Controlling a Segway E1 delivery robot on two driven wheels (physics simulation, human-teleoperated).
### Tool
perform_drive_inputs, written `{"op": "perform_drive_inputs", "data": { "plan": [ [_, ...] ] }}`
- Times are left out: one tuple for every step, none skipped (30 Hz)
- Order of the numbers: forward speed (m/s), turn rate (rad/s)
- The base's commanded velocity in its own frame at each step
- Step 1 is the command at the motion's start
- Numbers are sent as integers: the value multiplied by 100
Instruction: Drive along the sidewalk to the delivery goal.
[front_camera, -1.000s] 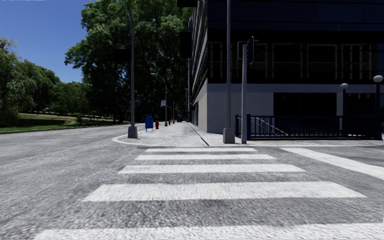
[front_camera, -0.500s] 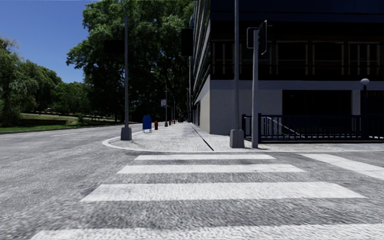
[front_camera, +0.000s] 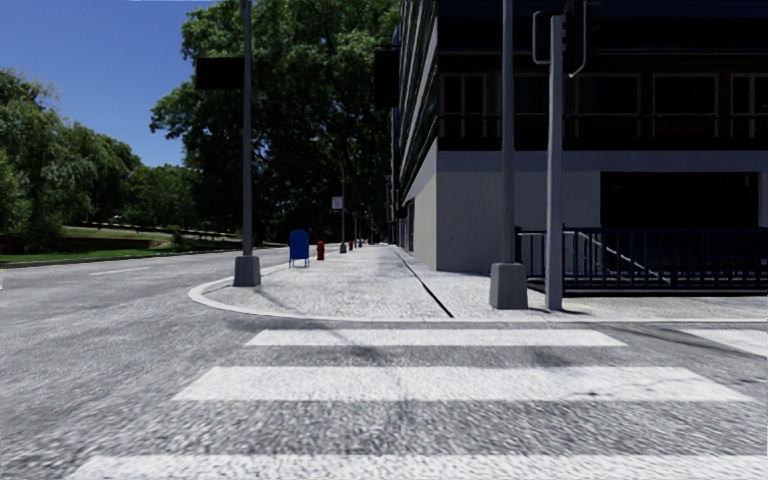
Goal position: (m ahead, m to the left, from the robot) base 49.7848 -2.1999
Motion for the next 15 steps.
{"op": "perform_drive_inputs", "data": {
  "plan": [
    [200,32],
    [200,28],
    [200,28],
    [200,0],
    [200,0],
    [200,0],
    [200,0],
    [200,0],
    [200,0],
    [200,0],
    [200,0],
    [200,0],
    [200,0],
    [200,0],
    [200,0]
  ]
}}
